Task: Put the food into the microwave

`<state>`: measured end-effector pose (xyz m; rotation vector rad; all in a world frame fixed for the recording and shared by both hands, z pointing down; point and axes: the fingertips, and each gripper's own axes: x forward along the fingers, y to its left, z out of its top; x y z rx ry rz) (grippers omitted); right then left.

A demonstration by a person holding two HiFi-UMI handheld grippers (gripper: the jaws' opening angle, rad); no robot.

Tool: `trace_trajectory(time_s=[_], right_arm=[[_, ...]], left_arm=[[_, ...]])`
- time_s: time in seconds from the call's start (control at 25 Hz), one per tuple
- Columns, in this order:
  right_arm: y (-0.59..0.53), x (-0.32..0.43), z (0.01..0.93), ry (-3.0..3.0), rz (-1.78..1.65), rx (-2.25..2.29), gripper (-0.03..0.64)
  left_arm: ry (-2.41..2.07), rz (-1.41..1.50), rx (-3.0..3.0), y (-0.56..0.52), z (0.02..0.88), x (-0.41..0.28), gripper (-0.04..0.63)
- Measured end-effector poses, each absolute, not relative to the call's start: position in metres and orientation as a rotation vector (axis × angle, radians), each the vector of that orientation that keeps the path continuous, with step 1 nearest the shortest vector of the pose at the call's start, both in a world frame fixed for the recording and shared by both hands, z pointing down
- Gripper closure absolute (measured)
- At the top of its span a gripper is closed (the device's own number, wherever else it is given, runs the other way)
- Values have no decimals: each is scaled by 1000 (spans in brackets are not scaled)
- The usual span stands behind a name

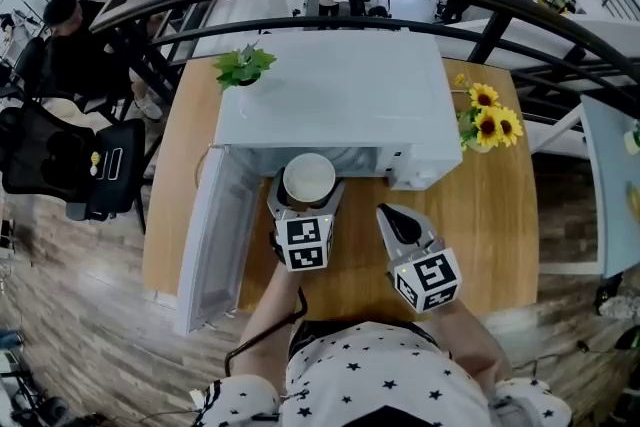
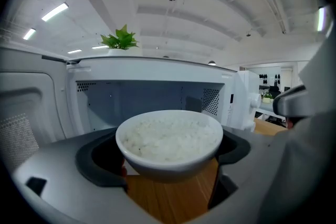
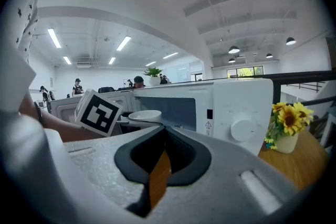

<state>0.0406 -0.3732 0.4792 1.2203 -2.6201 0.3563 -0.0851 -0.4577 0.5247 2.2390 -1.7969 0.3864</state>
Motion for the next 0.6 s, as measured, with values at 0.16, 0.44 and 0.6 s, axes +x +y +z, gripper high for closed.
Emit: trace_trajectory(time_s=[0.16, 0.44, 0.6], right_arm=[[-383, 37, 485, -2611, 372, 1213, 611], [-395, 32, 491, -2596, 392, 1220, 611], [-398, 31, 496, -2581, 410, 1227, 611]], left_arm=[[-1791, 406, 2243, -476, 532, -85, 101], [-1784, 429, 2219, -500, 548, -91, 101], [-1773, 447, 2202, -509, 559, -93, 102]])
